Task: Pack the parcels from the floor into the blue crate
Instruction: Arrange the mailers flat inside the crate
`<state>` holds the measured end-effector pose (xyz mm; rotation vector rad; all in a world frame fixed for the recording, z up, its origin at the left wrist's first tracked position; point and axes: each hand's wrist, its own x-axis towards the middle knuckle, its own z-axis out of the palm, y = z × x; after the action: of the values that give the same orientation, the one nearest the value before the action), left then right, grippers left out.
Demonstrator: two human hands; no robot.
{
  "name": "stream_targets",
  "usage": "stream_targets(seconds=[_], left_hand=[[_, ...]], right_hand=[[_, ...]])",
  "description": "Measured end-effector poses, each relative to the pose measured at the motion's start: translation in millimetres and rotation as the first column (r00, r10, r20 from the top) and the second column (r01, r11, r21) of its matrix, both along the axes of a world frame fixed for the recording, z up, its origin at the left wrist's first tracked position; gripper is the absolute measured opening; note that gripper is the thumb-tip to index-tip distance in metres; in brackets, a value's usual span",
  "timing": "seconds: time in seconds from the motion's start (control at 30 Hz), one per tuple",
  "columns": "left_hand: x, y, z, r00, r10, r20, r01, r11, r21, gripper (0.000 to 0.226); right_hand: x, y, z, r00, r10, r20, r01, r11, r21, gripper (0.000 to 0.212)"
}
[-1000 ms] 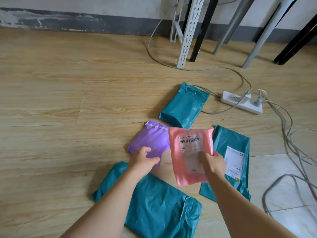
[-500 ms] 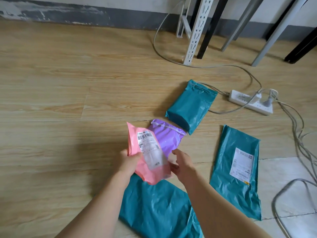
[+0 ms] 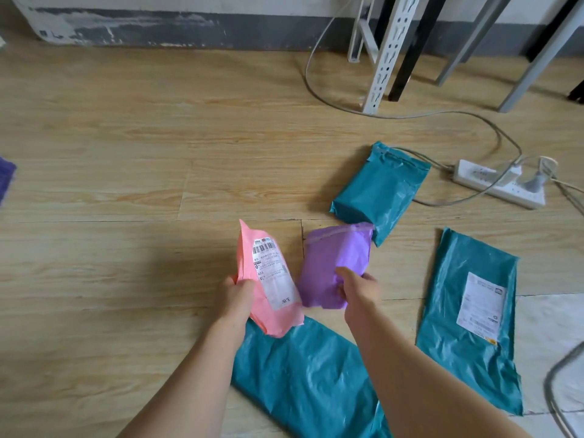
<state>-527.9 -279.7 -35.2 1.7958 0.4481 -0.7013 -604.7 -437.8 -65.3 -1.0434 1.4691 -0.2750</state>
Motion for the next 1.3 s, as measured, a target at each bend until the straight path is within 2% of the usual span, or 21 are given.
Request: stream_targets(seconds=[0.07, 0.2, 0.33, 0.4, 0.5, 0.57, 0.63, 0.67, 0.7, 0.77, 0.8, 0.87, 0.93, 1.0, 1.07, 1.1, 1.17, 1.3], left_hand=[[1, -1, 1, 1.0, 0.024, 0.01, -0.024, 1.0, 0.007, 0.027], [2, -9, 5, 0.999, 0.032, 0.004, -0.032, 0.999, 0.014, 0.029], [1, -25, 12, 0.997, 0.026, -0.068, -0.031, 0.996, -0.081, 0.037], [-2, -29, 15, 0.989, 0.051, -0.14, -0.072, 0.986, -0.15, 0.035], [-8, -26, 19, 0.963, 0.083, -0.258, -0.142, 0.965, -0.221, 0.031], [-8, -23, 21, 0.955, 0.107, -0.275, -0.178, 0.952, -0.25, 0.029], [-6, -21, 25, 0.95, 0.131, -0.283, -0.208, 0.942, -0.264, 0.027], [-5, -21, 29, 0.949, 0.131, -0.287, -0.212, 0.939, -0.27, 0.025], [-4, -22, 32, 0.949, 0.133, -0.286, -0.212, 0.939, -0.269, 0.023], [-2, -25, 38, 0.957, 0.11, -0.268, -0.186, 0.941, -0.281, 0.022], [-1, -27, 43, 0.961, 0.091, -0.261, -0.167, 0.944, -0.285, 0.022], [3, -32, 49, 0.963, 0.062, -0.261, -0.136, 0.951, -0.279, 0.023], [5, -36, 54, 0.965, 0.031, -0.26, -0.104, 0.957, -0.272, 0.022], [6, -40, 52, 0.963, 0.011, -0.269, -0.084, 0.961, -0.263, 0.022], [6, -46, 49, 0.961, 0.008, -0.277, -0.081, 0.964, -0.253, 0.022], [8, -48, 46, 0.963, 0.014, -0.27, -0.081, 0.967, -0.239, 0.021], [12, -52, 41, 0.968, 0.011, -0.252, -0.062, 0.978, -0.197, 0.019], [12, -48, 27, 0.949, -0.022, -0.314, -0.035, 0.984, -0.175, 0.026]], right_hand=[[-5, -5, 13, 0.993, 0.081, -0.082, -0.096, 0.974, -0.207, 0.023], [-4, -9, 39, 0.936, 0.341, -0.086, -0.346, 0.852, -0.392, 0.022], [0, -4, 52, 0.75, 0.659, -0.046, -0.639, 0.705, -0.308, 0.038], [2, 0, 53, 0.669, 0.743, -0.03, -0.724, 0.642, -0.253, 0.036], [4, 5, 54, 0.608, 0.793, -0.04, -0.77, 0.577, -0.272, 0.022], [3, 6, 58, 0.639, 0.763, 0.098, -0.735, 0.643, -0.215, 0.035], [1, 7, 69, 0.74, 0.612, 0.28, -0.629, 0.777, -0.036, 0.049], [1, 6, 69, 0.774, 0.545, 0.323, -0.574, 0.819, -0.006, 0.049], [3, 5, 69, 0.801, 0.505, 0.321, -0.52, 0.853, -0.045, 0.042], [2, 4, 66, 0.834, 0.495, 0.244, -0.452, 0.866, -0.215, 0.012], [2, 6, 63, 0.843, 0.494, 0.214, -0.439, 0.86, -0.26, 0.014], [-2, 7, 65, 0.856, 0.467, 0.222, -0.418, 0.878, -0.233, 0.042], [-3, 5, 65, 0.859, 0.46, 0.225, -0.424, 0.885, -0.193, 0.061], [-4, 3, 71, 0.835, 0.535, 0.125, -0.509, 0.839, -0.19, 0.083], [0, 1, 75, 0.784, 0.614, -0.09, -0.613, 0.746, -0.261, 0.115], [2, 0, 77, 0.752, 0.633, -0.185, -0.656, 0.687, -0.314, 0.121], [2, 0, 81, 0.655, 0.667, -0.355, -0.753, 0.534, -0.385, 0.114], [4, -8, 69, 0.423, 0.661, -0.62, -0.906, 0.33, -0.265, 0.079]])
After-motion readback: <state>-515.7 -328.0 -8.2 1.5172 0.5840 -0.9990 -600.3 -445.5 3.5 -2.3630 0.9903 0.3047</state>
